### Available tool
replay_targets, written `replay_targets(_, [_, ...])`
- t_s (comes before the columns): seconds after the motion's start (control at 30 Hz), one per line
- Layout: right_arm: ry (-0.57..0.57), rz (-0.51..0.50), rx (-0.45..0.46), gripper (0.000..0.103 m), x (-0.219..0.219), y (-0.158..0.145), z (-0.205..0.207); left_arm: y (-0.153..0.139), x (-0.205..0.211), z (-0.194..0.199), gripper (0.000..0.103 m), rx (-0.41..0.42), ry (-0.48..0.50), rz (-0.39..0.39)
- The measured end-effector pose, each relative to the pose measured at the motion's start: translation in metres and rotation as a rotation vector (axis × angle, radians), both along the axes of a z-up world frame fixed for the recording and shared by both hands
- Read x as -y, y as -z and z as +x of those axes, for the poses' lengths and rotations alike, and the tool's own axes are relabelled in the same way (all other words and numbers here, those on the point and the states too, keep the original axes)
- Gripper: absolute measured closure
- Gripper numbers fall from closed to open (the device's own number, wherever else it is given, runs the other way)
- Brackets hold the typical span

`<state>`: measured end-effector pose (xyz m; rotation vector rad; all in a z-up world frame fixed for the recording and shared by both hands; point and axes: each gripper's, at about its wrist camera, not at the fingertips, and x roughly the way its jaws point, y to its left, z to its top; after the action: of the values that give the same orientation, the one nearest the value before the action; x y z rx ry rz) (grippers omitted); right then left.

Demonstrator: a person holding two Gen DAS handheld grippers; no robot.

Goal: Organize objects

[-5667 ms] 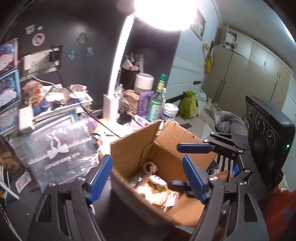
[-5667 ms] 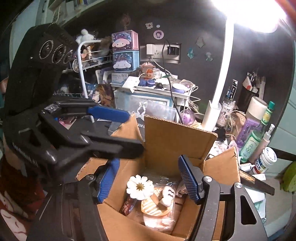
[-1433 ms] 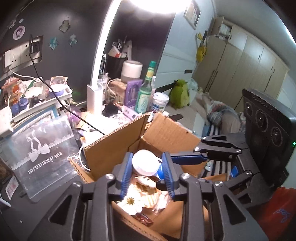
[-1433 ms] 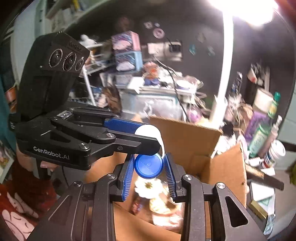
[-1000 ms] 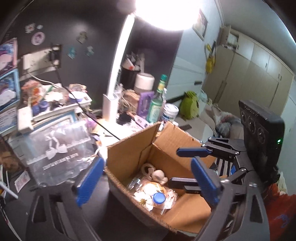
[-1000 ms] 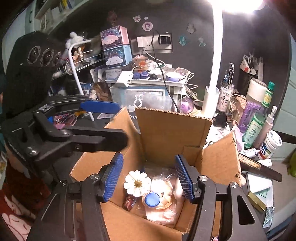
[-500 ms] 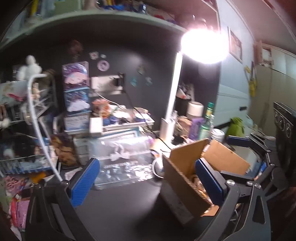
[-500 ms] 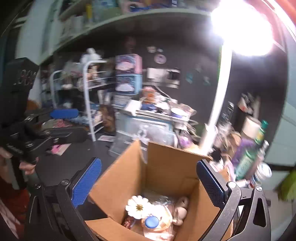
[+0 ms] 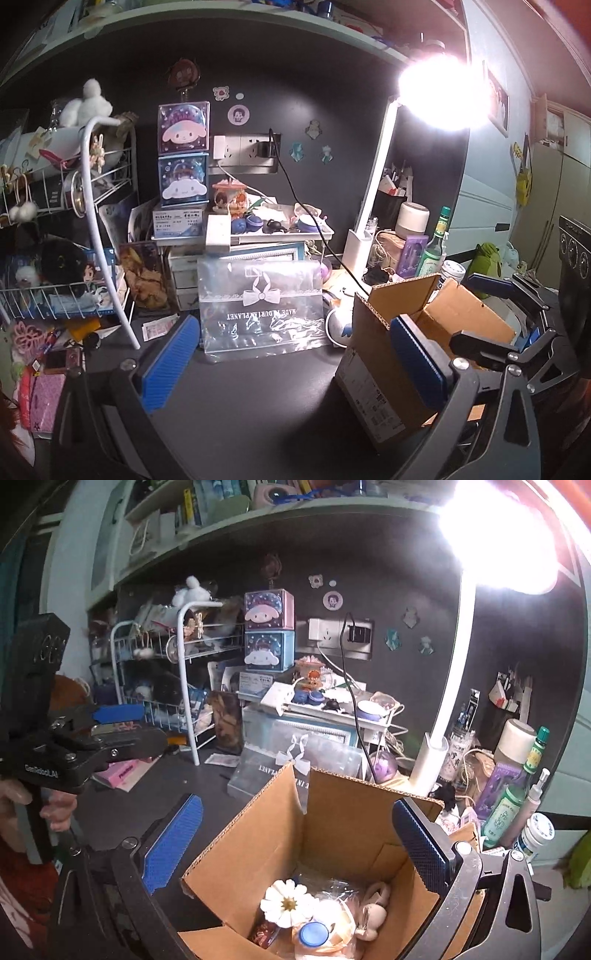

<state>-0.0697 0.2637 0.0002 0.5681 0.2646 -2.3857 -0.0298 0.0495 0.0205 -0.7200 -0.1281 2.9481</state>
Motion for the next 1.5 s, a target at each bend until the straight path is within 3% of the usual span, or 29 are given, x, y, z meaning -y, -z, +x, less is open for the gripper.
replay_targets(1.5, [0.006, -0.018, 0.033, 0.000, -0.0067, 0.0023, -0.0093, 0.0056, 0.0072, -0.0039, 0.001, 0.026, -0.025, -0.025])
